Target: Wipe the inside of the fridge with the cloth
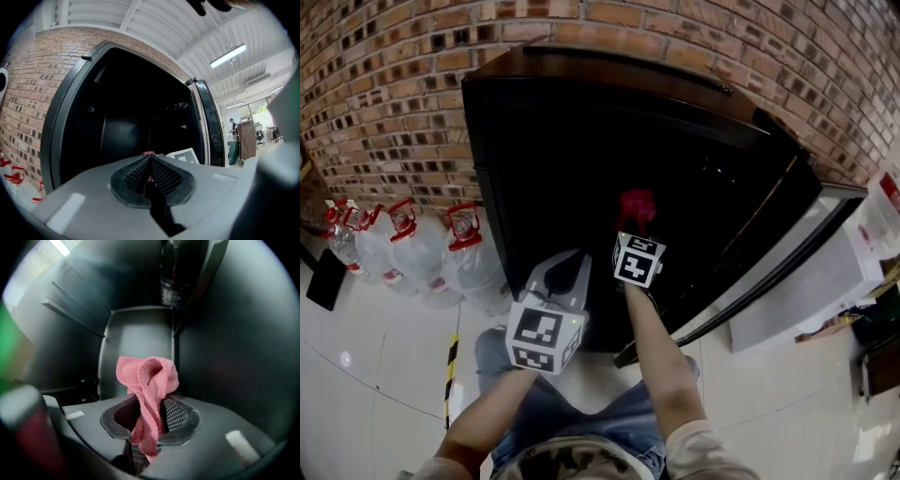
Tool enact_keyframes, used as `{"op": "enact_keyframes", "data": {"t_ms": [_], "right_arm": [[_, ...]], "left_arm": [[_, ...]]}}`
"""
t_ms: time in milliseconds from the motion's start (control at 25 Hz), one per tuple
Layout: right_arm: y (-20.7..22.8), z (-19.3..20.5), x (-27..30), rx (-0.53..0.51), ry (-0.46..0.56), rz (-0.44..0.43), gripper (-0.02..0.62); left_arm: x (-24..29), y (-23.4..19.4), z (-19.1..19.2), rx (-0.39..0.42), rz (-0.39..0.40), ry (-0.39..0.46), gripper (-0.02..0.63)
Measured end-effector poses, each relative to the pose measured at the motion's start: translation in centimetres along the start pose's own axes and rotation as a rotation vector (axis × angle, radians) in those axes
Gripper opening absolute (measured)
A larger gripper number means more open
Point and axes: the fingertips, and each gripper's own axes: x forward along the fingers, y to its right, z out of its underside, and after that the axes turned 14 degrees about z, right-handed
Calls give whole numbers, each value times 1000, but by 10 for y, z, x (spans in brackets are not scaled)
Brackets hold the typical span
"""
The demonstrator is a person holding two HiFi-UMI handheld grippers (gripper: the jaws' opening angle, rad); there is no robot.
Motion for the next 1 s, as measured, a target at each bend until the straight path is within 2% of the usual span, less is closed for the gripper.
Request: {"op": "enact_keyframes", "data": {"t_ms": [560, 1000], "right_arm": [[31, 11, -103, 48, 36, -40, 106], [20, 2, -161, 42, 78, -116, 106]], "left_arm": [[19, 22, 20, -11, -2, -38, -5], [8, 36, 27, -17, -10, -57, -5]]}}
